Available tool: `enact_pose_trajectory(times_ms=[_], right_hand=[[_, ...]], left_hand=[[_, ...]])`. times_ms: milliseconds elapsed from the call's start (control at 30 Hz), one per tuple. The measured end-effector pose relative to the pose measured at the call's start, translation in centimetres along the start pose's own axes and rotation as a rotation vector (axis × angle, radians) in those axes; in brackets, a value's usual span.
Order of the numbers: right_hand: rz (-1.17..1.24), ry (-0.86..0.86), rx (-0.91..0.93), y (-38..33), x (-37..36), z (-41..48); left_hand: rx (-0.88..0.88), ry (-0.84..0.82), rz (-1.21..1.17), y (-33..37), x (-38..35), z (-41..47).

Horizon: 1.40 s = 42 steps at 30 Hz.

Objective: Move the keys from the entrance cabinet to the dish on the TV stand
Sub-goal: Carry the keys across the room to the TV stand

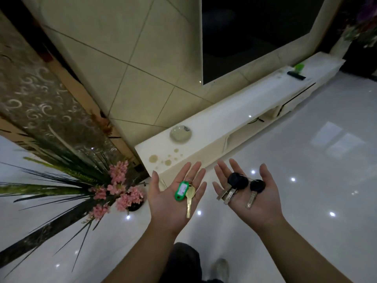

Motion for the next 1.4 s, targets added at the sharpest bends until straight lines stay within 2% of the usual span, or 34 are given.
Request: enact_pose_trajectory(times_ms=[233, 567, 933, 1233, 1400], right_hand=[[0.000, 0.003, -0.016, -3.8, -2.4, 9.9], [-0.110, 0.153, -0.052, -7.2, -6.5, 25.7], [-0.111, 0.172, -0.234, -5.4, -8.8, 38.4], [-0.160, 0.230, -0.445, -6.4, -6.8, 47.0], [-0.179, 0.223, -0.541, -9.3, -4.3, 52.9]], left_hand=[[-0.003, 0.009, -0.052, 4.8, 0.3, 9.4], [-0.008, 0.098, -0.107, 15.5, 1.7, 22.9], [-0.138, 0.184, -0.187, 26.2, 5.0, 29.2], [-0.305, 0.351, -0.162, 29.8, 8.6, 34.5], [-0.384, 0.569, -0.205, 30.7, 13.4, 38.2]])
Point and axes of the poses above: each hand's wrist, its own z-axis towards the middle knuckle, its own x-axis out of the back of the hand, y = z × x, the point moved 10 cm from there along z, towards the middle knuckle, and after that the axes turned 1 degree about x, right-handed, at the moved point
